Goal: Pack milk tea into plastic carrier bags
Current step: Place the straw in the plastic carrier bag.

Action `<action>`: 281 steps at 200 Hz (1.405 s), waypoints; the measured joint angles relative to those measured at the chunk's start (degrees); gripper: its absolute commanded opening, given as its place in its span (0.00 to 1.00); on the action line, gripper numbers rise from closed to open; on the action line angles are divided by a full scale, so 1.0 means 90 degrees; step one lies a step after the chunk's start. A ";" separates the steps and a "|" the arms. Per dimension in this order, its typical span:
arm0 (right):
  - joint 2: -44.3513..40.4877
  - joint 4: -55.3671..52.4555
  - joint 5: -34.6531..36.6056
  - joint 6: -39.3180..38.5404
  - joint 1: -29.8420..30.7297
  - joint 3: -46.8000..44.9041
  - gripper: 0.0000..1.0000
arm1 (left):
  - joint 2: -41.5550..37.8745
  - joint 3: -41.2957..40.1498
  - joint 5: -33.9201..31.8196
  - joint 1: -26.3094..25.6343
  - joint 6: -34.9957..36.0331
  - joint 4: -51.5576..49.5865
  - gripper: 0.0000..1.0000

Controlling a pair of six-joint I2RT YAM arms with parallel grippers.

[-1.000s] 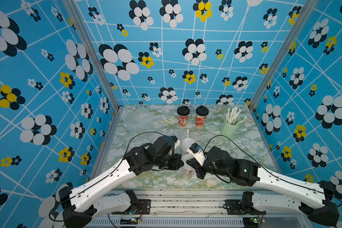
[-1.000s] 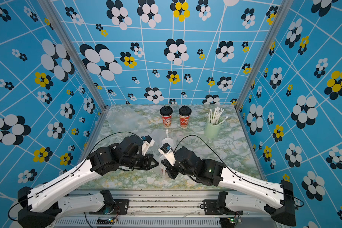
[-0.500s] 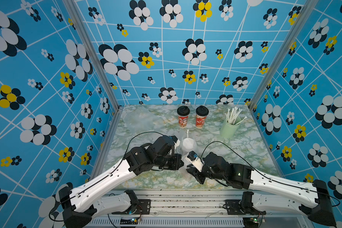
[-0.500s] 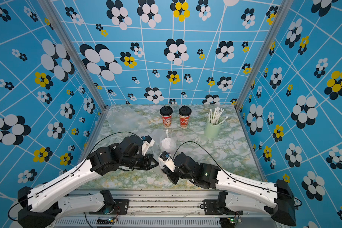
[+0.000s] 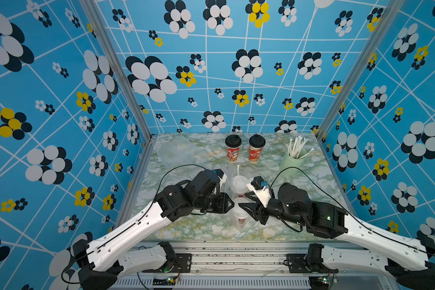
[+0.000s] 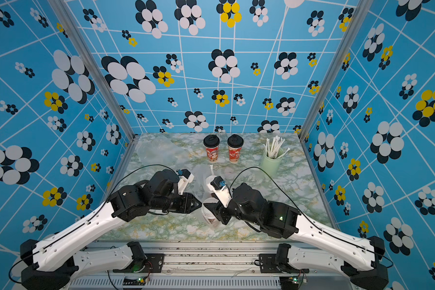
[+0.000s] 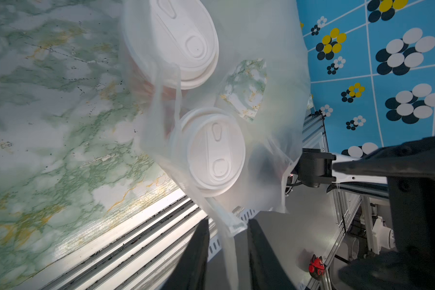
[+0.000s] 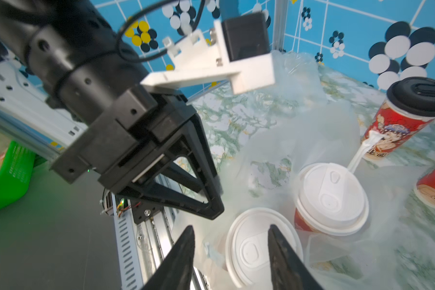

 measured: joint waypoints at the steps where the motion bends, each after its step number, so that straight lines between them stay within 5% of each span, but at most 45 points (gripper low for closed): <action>1: 0.0005 -0.0015 0.0005 0.0017 -0.0027 0.0024 0.49 | 0.0000 0.0007 0.0000 0.0010 0.0017 -0.0002 0.41; 40: 0.0498 -0.1010 0.0170 0.1008 -0.0809 0.1149 0.52 | 0.0000 0.0389 -0.0017 0.0639 0.0425 -0.0267 0.59; 71: 0.1202 -0.2055 0.0197 0.1945 -0.1178 0.1977 0.66 | 0.0068 0.0427 0.0177 0.1299 0.0770 -0.0364 0.63; 104: 0.1938 -0.3004 0.0223 0.2613 -0.1445 0.2436 0.70 | 0.0532 0.0527 0.0551 0.1673 0.1076 -0.0340 0.63; 147: 0.2484 -0.3534 0.0051 0.2914 -0.1846 0.2480 0.67 | 0.1146 0.0879 0.0928 0.1707 0.1387 -0.0168 0.64; 200: 0.2759 -0.3548 -0.0367 0.2963 -0.2025 0.2480 0.51 | 0.1557 0.1350 0.1054 0.1739 0.1681 -0.0165 0.65; 246: 0.2880 -0.3548 -0.0551 0.2948 -0.2052 0.2482 0.35 | 0.1644 0.1491 0.1127 0.1744 0.1800 -0.0226 0.44; 281: 0.2919 -0.3548 -0.0573 0.2897 -0.2108 0.2482 0.16 | 0.1877 0.1491 0.1161 0.1705 0.1792 -0.0233 0.18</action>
